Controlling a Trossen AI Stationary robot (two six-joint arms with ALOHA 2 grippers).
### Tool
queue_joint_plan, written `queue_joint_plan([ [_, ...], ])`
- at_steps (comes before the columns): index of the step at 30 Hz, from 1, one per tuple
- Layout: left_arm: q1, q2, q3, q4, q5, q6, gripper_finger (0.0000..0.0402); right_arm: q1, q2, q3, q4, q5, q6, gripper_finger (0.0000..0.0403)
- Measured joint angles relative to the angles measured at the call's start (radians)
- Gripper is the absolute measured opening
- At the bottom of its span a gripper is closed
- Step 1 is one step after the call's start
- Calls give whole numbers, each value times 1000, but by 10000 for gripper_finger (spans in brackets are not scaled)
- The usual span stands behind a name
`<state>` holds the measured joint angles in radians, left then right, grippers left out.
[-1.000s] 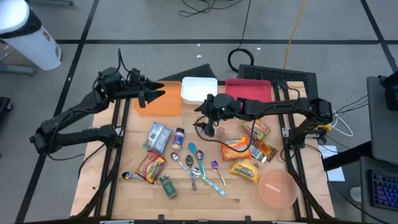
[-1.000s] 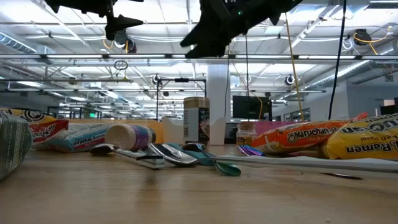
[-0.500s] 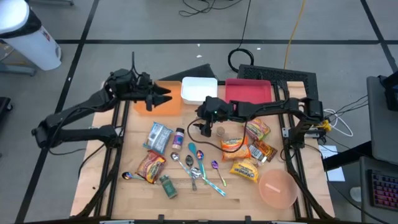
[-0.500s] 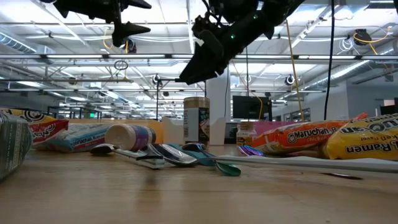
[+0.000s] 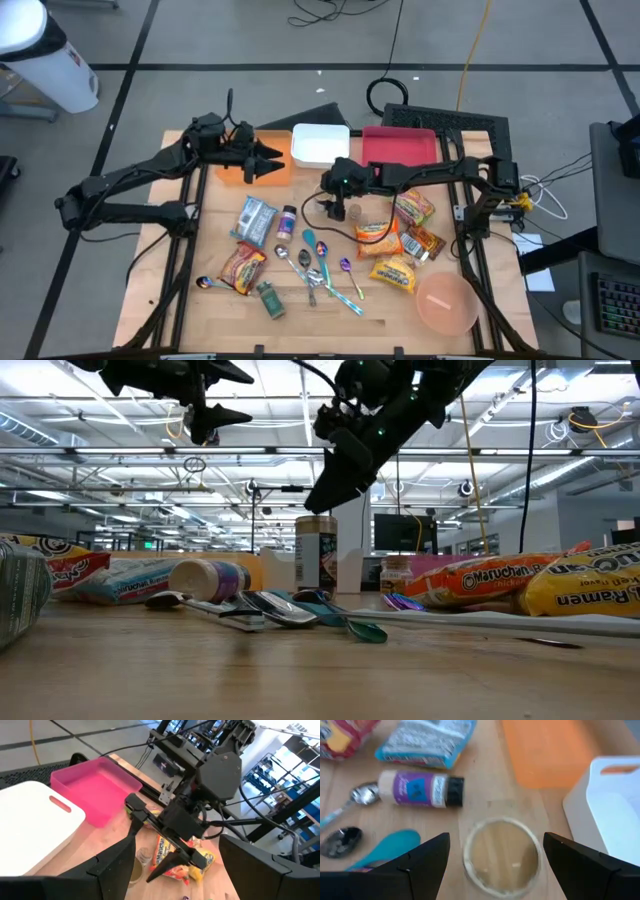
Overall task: Pick & Place Food Item
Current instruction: Put the gold spice bottle into the red bin
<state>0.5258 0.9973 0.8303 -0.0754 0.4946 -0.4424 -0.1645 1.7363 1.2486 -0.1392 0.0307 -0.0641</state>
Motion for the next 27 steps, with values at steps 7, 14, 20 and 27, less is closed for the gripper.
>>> queue_joint_plan([
  [7, -6, 0, 0, 3, 1, 15, 296, -14, 0, -44, 18, -1, 51, 315],
  [14, -6, 0, 0, 3, 1, 14, 296, -13, 0, -89, 121, -1, 109, 315],
  [20, -6, -1, 0, 3, 0, 15, 296, -13, 1, -105, 139, -1, 119, 315],
  [27, -10, -1, 0, 2, 0, 12, 296, -10, 43, -107, 207, -4, 169, 315],
])
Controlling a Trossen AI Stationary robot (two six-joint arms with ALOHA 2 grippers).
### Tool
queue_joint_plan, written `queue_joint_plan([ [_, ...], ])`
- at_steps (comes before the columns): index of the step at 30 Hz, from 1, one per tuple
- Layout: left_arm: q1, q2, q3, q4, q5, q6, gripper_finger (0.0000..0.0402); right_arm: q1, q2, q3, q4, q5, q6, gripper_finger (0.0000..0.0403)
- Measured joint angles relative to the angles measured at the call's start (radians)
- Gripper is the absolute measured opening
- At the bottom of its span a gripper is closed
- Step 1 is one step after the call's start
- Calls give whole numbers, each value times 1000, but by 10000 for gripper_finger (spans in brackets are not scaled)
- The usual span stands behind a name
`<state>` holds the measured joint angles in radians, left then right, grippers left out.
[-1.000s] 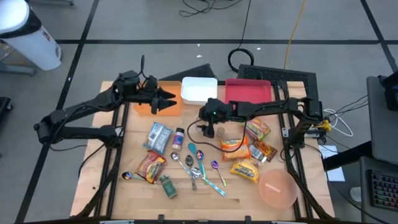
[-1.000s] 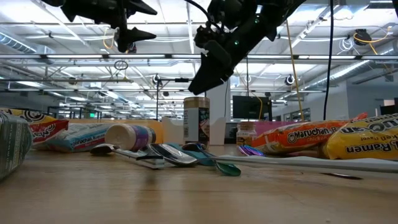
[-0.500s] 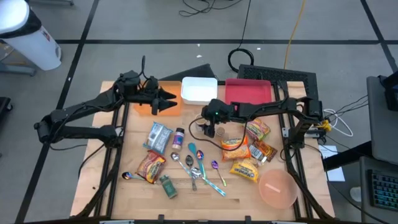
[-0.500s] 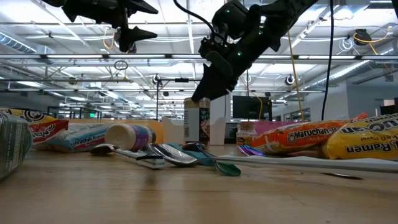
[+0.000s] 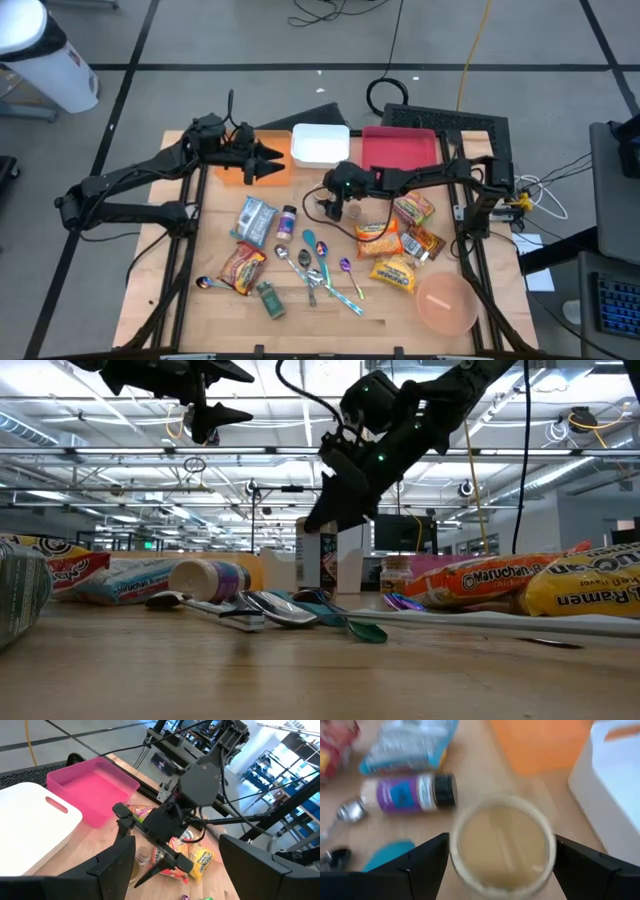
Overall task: Pick & Place Food Item
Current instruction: Put the gold spice bottle into the red bin
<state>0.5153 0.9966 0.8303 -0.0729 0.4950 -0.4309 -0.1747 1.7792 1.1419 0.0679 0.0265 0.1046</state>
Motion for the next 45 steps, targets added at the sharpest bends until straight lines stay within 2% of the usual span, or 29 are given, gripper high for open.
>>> queue_joint_plan([
  [7, -20, 0, 0, -4, -3, 0, 296, 0, 21, 2, 28, -1, 15, 312],
  [15, -34, 0, 0, -5, -10, 7, 296, 0, 27, 0, 31, -2, 41, 268],
  [22, -34, 0, 0, -6, -16, 8, 296, 0, 27, 0, 31, -2, 102, 272],
  [29, -34, 0, 0, -6, -18, 34, 296, 0, 9, 1, 45, -4, 95, 268],
  [35, -34, 0, 0, -7, -30, 37, 296, -3, -54, 0, 39, -30, 90, 271],
  [45, -34, 0, 0, -7, -133, 64, 296, -15, -252, 0, 27, -27, -16, 272],
])
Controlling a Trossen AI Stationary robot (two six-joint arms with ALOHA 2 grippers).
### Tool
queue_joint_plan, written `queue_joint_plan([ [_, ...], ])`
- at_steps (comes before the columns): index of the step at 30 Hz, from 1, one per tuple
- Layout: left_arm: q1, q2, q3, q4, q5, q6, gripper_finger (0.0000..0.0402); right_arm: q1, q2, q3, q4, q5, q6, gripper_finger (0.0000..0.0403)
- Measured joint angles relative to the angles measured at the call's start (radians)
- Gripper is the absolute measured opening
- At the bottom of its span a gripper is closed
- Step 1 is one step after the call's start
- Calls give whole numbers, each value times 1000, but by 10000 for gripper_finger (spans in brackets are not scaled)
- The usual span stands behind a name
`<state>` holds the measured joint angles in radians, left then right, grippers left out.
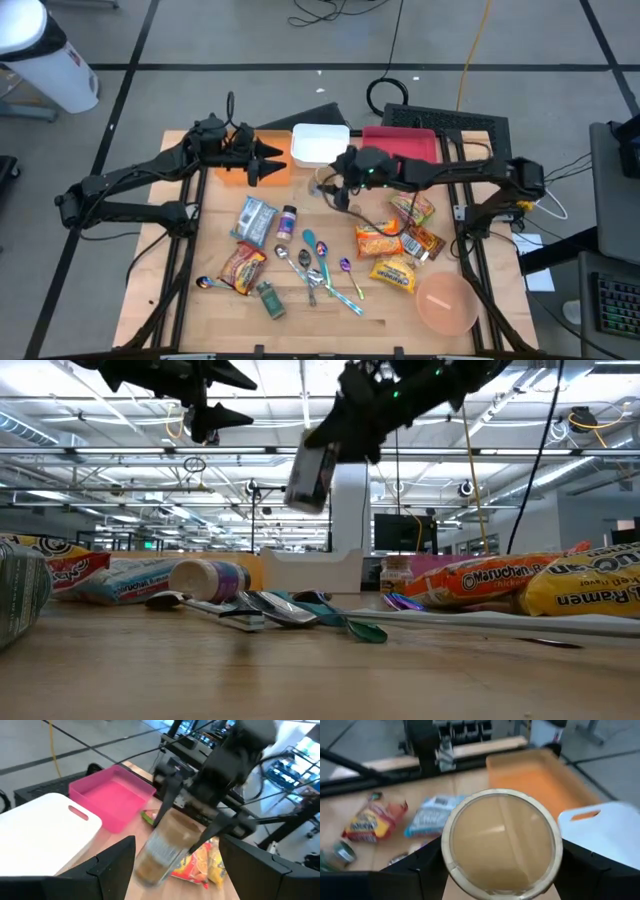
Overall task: Pick & Place Food Item
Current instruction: Put the gold spice bottle into the red bin
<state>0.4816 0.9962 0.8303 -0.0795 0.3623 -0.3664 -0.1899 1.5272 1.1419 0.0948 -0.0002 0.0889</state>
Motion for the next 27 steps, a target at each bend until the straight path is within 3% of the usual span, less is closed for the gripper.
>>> queue_joint_plan([
  [6, 0, 0, 0, 0, -52, 1, 296, -47, -120, 1, -37, 16, 2, 269],
  [20, 0, 0, 0, 5, -51, -4, 296, -112, -353, 1, -328, 264, -18, 272],
  [27, 0, 0, 0, 7, -52, 35, 296, -112, -425, 1, -451, 376, 57, 269],
])
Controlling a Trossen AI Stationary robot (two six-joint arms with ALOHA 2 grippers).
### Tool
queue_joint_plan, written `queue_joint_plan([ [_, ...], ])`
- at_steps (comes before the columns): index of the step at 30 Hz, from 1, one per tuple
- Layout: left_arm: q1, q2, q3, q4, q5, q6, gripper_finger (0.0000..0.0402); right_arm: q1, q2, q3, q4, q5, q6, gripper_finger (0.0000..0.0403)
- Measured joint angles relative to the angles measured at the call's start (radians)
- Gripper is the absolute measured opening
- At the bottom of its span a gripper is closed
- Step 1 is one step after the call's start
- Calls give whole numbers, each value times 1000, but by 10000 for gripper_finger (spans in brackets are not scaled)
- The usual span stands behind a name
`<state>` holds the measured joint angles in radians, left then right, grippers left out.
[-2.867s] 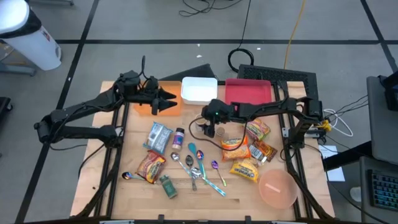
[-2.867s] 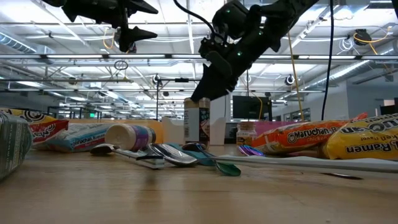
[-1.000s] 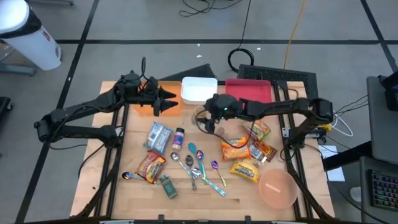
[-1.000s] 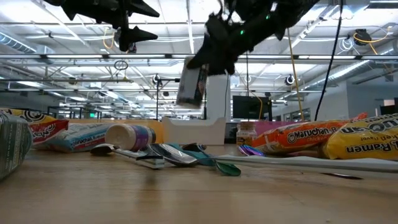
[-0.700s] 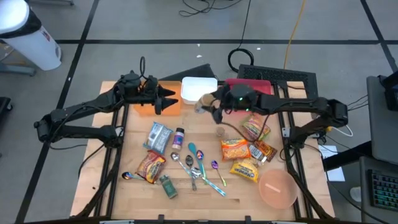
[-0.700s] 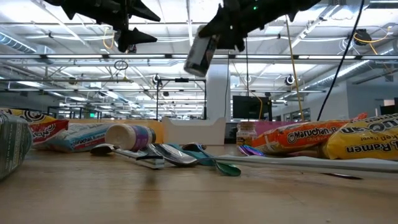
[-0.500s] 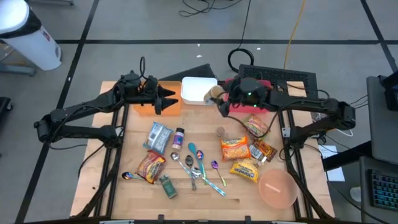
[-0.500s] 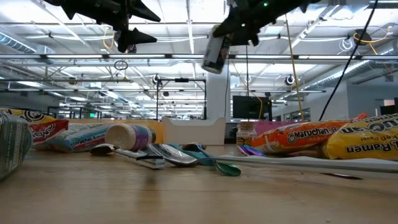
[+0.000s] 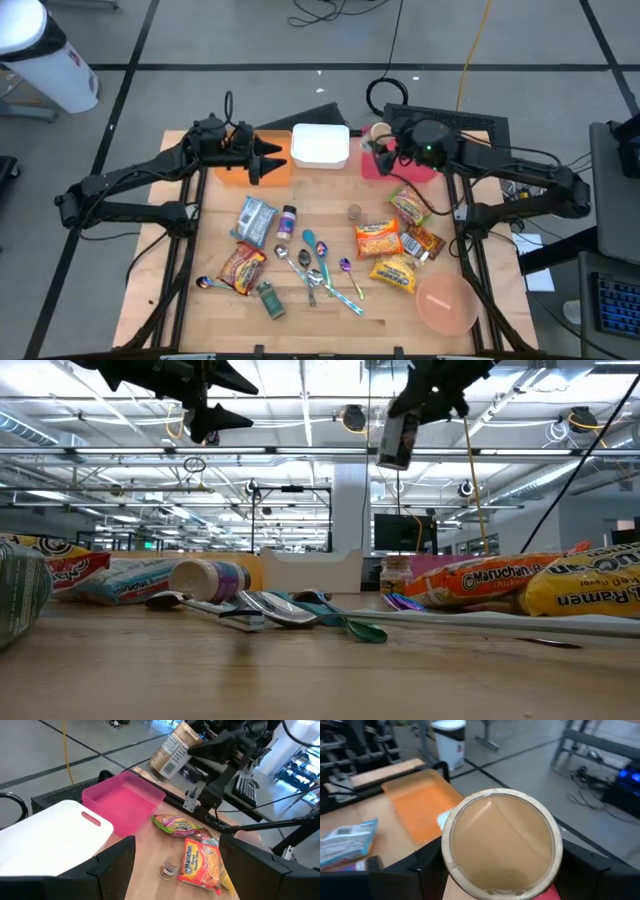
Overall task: Pick & Place Food Item
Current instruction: Put the gold spice bottle into the red bin
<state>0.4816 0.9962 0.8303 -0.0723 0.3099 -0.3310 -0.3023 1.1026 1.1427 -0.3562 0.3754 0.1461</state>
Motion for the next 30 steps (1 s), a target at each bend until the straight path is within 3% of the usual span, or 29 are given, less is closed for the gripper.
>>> queue_joint_plan([
  [8, 0, 0, 0, 1, -64, 15, 296, -6, -12, 0, -100, 17, 51, 269],
  [13, 0, 0, 0, -8, -79, 9, 296, -71, 22, 1, -84, 10, 37, 272],
  [18, 0, 0, 0, -6, -80, -5, 296, -155, 78, 1, -33, -110, 25, 268],
  [23, 0, 0, 0, -6, -87, 12, 296, -192, 156, 1, 33, -152, 3, 272],
  [30, 0, 0, 0, -6, -221, 18, 296, -241, 230, 1, 104, -256, -35, 269],
])
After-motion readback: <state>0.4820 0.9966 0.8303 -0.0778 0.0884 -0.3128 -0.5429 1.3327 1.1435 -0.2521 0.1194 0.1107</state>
